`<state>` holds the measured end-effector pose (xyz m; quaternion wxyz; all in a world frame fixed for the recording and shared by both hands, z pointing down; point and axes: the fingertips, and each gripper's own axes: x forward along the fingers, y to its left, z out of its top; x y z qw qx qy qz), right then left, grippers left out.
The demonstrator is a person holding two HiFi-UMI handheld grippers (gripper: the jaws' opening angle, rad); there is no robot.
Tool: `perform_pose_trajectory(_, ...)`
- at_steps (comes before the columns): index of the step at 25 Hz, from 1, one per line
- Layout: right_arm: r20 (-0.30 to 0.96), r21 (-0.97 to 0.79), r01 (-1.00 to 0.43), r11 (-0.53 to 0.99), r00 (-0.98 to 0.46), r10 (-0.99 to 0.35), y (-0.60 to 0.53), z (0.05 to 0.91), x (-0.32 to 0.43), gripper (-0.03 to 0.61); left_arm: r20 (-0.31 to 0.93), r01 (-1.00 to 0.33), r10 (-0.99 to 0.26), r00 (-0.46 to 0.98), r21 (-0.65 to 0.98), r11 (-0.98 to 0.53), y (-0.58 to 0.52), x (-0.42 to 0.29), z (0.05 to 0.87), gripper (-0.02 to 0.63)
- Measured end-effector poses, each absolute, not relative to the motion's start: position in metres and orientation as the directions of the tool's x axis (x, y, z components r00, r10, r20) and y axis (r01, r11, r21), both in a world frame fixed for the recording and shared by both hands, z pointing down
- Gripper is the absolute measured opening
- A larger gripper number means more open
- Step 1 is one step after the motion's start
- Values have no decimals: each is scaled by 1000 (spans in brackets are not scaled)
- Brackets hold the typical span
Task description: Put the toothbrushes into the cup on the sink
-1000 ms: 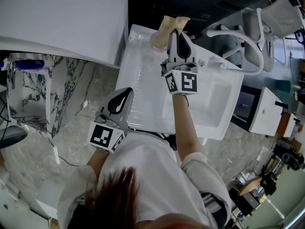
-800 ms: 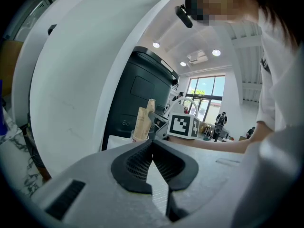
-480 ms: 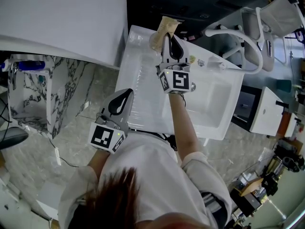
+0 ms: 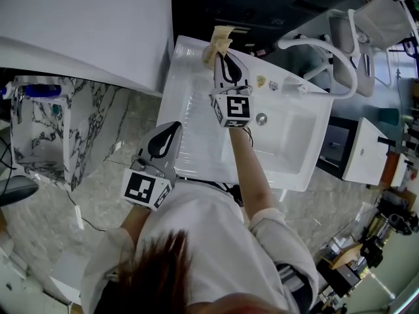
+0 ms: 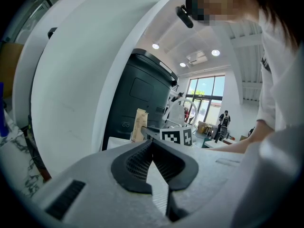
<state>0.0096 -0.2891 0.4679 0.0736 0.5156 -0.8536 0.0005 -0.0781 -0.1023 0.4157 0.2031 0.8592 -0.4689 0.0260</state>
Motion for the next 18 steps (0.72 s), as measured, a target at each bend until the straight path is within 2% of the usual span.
perform_pose_trajectory(7, 151, 46, -889, 456, -445, -883, -288, 475, 23, 26, 226, -816, -798, 559, 318, -482, -100, -72, 410, 15)
perform_pose_trajectory(13, 204, 10, -860, 511, -499, -843, -285, 480, 19, 37, 218, -820, -803, 554, 309, -482, -97, -71, 404, 15)
perform_pose_trajectory(16, 230, -16, -854, 520, -509, -829, -282, 485, 21, 175, 215, -822, -806, 551, 305, -481, -96, -71, 403, 15)
perform_pose_trajectory(18, 231, -32, -853, 522, -514, -826, -280, 486, 23, 204, 216, -822, -806, 551, 304, -481, -95, -69, 403, 15)
